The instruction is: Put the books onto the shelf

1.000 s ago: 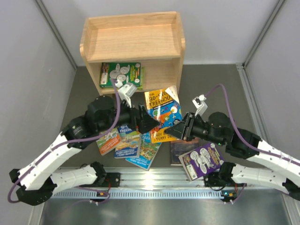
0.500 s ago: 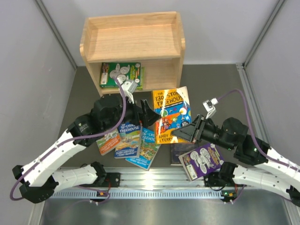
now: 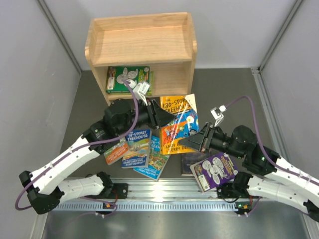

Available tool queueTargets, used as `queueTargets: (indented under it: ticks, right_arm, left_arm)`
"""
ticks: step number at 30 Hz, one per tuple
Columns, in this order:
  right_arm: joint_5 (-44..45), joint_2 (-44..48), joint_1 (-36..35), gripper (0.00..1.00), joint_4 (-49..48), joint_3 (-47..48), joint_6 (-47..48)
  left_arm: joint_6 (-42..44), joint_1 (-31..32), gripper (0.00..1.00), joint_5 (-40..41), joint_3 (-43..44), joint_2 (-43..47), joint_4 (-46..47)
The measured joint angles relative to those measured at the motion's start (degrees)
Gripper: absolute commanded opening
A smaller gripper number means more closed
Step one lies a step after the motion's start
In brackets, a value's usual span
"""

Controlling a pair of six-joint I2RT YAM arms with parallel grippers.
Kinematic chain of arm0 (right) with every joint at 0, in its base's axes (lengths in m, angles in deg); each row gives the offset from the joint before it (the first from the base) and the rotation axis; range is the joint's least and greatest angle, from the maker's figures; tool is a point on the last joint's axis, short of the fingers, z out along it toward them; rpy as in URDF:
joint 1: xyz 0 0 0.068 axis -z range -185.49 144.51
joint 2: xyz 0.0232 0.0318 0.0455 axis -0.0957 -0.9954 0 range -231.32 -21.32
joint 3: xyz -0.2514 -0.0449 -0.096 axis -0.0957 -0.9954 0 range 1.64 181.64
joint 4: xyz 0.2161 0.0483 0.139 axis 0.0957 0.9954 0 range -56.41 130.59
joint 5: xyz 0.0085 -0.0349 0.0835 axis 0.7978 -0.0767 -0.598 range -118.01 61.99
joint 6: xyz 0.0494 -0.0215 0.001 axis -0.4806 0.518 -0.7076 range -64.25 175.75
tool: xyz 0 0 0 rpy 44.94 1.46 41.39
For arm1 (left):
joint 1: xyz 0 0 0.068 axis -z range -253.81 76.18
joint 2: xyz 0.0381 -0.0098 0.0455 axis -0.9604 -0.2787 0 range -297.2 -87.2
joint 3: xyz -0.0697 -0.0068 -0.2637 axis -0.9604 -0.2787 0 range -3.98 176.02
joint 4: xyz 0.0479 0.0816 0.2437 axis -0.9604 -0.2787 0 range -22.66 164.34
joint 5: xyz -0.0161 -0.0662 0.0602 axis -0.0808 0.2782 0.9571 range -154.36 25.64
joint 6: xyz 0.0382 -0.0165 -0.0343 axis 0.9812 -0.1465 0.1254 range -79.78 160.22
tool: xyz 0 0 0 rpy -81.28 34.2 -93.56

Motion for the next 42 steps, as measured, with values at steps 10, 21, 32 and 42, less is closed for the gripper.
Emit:
queueTargets:
  ticks: [10,21,32,42]
  right_arm:
    - [-3.6,1.4,6.8,1.0,0.8,-0.3,-0.8]
    - [-3.8,0.9,10.2,1.0,7.3,8.6,4.2]
    - [-15.3,-6.6,16.3,1.0,9.6,11.1,8.6]
    - [-27.2,-6.8,25.4,1.0,10.5,11.8,10.4]
  left_arm:
    - [-3.9,0.2,0.0,2.6,-0.1,0.1,3.0]
    - [-16.1,0.1,0.0,31.4,-20.6,17.1,5.9]
    - [-20.2,-0.9,0.0,36.7,-23.4,8.3,28.4]
    - [-20.4,-2.4,0.0,45.5,-23.4,-0.5,45.4]
